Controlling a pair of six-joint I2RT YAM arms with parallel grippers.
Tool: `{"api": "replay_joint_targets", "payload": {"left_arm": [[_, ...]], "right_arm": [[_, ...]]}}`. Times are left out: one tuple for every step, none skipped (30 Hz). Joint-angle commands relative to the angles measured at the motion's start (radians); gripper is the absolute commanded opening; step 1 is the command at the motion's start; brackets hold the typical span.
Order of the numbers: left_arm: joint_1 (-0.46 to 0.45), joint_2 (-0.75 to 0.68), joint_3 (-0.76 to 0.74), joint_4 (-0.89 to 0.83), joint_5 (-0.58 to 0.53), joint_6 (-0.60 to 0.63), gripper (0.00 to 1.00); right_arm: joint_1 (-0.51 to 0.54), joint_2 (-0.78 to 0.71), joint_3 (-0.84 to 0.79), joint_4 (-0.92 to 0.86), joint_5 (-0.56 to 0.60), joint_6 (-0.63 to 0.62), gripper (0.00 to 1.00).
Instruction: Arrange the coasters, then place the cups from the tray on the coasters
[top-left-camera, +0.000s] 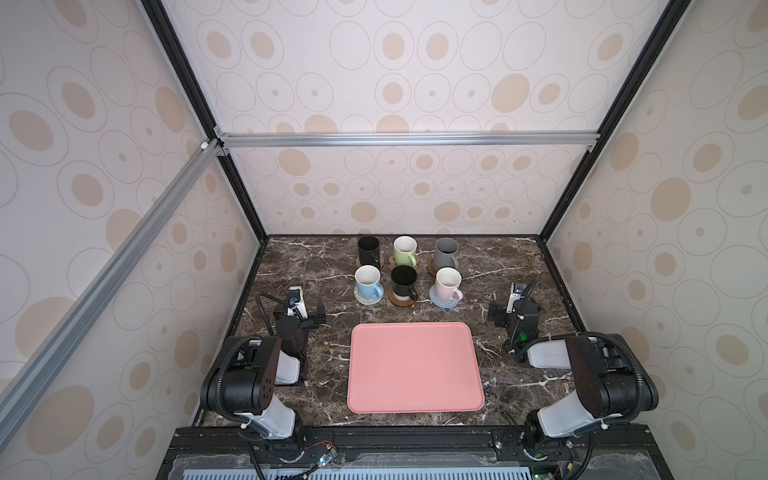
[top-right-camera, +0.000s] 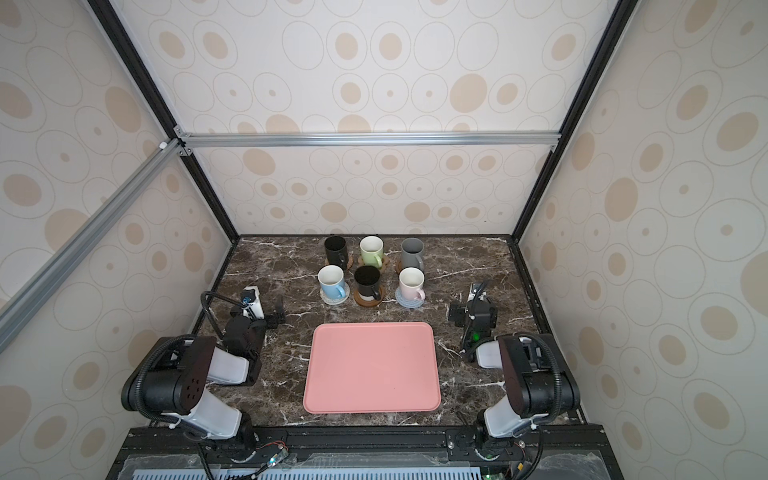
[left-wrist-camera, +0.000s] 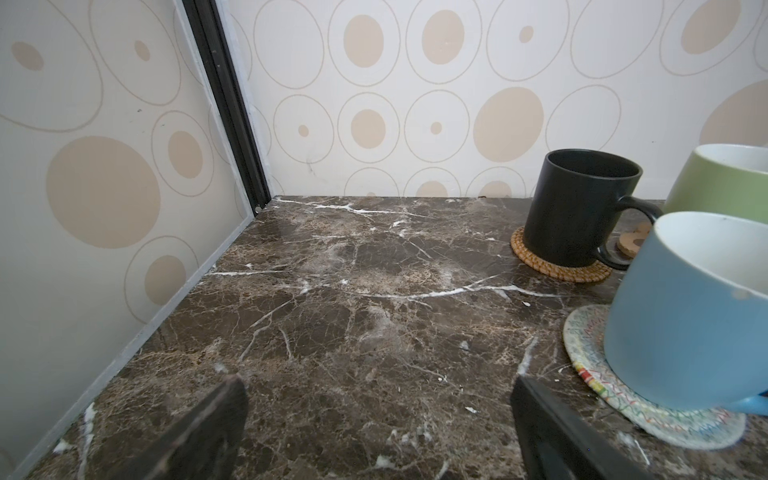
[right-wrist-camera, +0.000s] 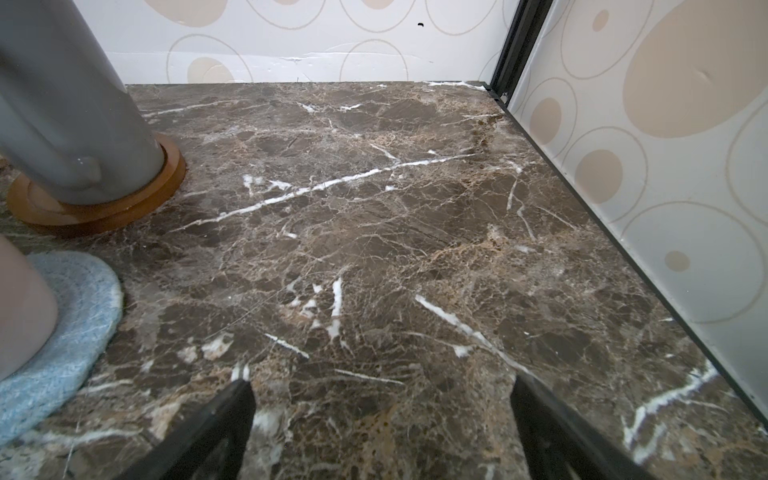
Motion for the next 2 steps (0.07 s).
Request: {"api": "replay_joint_targets", "payload": {"left_arm": [[-0.005,-0.002,0.009,0.021,0.004,0.029,1.0],[-0.004,-0.002,0.008,0.023,0.004,0.029,1.0]], "right_arm": [[0.002,-0.011,0.011,0.018,-0.001,-0.01,1.0],[0.002,-0.011,0.012,0.019,0.0,-0.01,1.0]]}}
